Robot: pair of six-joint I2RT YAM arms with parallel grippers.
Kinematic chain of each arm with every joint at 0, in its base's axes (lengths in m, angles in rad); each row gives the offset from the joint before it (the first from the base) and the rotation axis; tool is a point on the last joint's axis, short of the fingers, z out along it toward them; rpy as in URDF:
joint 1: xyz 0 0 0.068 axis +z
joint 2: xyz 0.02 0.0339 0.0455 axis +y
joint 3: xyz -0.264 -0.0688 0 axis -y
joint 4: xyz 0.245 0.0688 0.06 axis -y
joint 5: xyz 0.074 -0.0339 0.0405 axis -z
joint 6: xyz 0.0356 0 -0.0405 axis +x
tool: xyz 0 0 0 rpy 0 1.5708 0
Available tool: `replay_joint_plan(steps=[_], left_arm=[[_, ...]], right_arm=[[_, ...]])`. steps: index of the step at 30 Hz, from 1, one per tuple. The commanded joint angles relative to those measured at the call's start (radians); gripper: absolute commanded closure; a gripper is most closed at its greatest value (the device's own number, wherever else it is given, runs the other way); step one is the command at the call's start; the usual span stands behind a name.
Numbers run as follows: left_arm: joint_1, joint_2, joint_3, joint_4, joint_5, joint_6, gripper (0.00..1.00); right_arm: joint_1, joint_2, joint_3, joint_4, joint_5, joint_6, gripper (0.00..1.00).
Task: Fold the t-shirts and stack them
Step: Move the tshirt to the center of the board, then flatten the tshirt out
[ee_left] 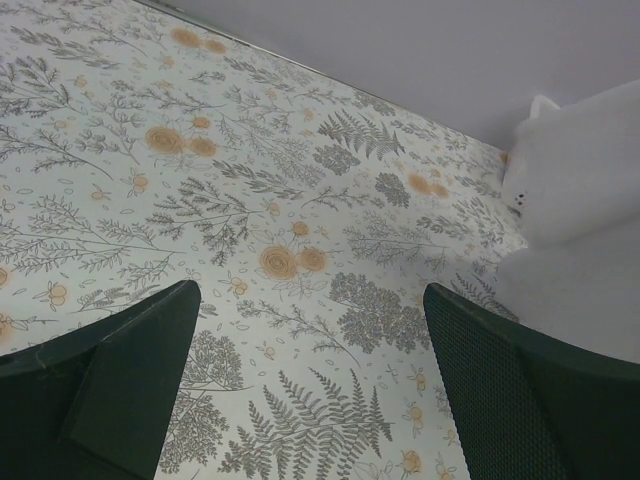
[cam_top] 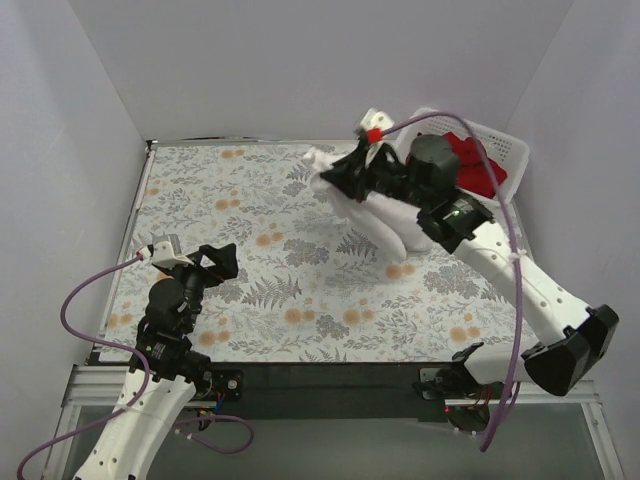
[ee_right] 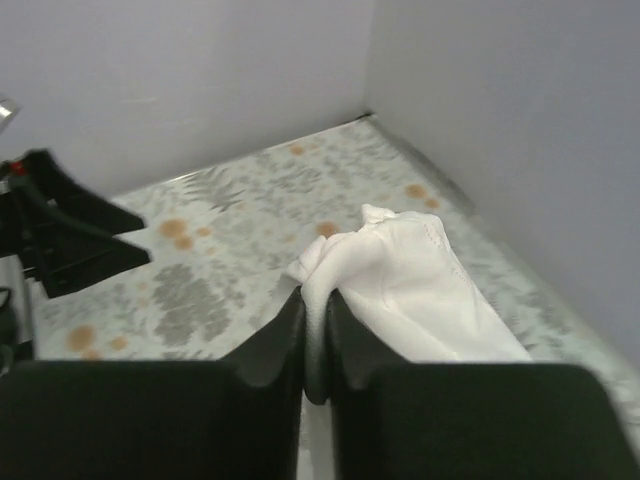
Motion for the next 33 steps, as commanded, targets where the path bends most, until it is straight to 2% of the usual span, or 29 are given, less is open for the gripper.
replay_joint_plan(steps=[1, 2, 3, 5, 6, 8, 9, 11, 12, 13, 14, 17, 20, 26, 33], left_arm=[[-0.003, -0.005, 0.034, -0.011, -0.021, 0.014, 0.06], [-0.005, -0.004, 0.036, -0.012, -0.022, 0.014, 0.06], [-0.005, -0.005, 0.036, -0.015, -0.024, 0.012, 0.06], [-0.005, -0.004, 0.034, -0.014, -0.024, 0.012, 0.06], [-0.005, -0.001, 0.036, -0.014, -0.024, 0.012, 0.06], [-0.003, 0.004, 0.034, -0.014, -0.022, 0.012, 0.06], [-0.005, 0.004, 0.036, -0.014, -0.022, 0.014, 0.06], [-0.005, 0.007, 0.033, -0.014, -0.021, 0.012, 0.06], [-0.005, 0.009, 0.034, -0.011, -0.021, 0.012, 0.06], [-0.003, 0.010, 0.034, -0.011, -0.021, 0.014, 0.06], [-0.005, 0.013, 0.034, -0.012, -0.021, 0.014, 0.06], [-0.005, 0.016, 0.034, -0.012, -0.021, 0.017, 0.06], [-0.005, 0.018, 0.034, -0.011, -0.025, 0.017, 0.06], [-0.005, 0.018, 0.033, -0.014, -0.030, 0.023, 0.06], [-0.003, 0.016, 0.033, -0.014, -0.030, 0.024, 0.06]], right_arm=[[0.156, 0.063, -0.103, 0.001, -0.079, 0.071, 0.71], [0.156, 0.077, -0.129, 0.001, -0.078, 0.072, 0.71], [0.188, 0.088, -0.151, -0.002, -0.074, 0.097, 0.54], [0.211, 0.117, -0.191, -0.021, -0.094, 0.102, 0.39], [0.219, 0.125, -0.212, -0.037, -0.092, 0.098, 0.27], [0.219, 0.122, -0.234, -0.109, -0.010, 0.081, 0.26], [0.217, 0.114, -0.270, -0.128, 0.141, 0.070, 0.23], [0.176, 0.085, -0.316, -0.140, 0.301, 0.062, 0.18], [0.149, 0.077, -0.341, -0.139, 0.411, 0.064, 0.17], [0.109, 0.076, -0.378, -0.140, 0.450, 0.073, 0.17], [0.068, 0.076, -0.396, -0.143, 0.478, 0.111, 0.18], [-0.156, 0.095, -0.456, -0.143, 0.526, 0.195, 0.18], [-0.300, 0.132, -0.496, -0.108, 0.482, 0.260, 0.19], [-0.476, 0.230, -0.561, -0.002, 0.299, 0.337, 0.18], [-0.507, 0.321, -0.577, 0.063, 0.172, 0.369, 0.25]])
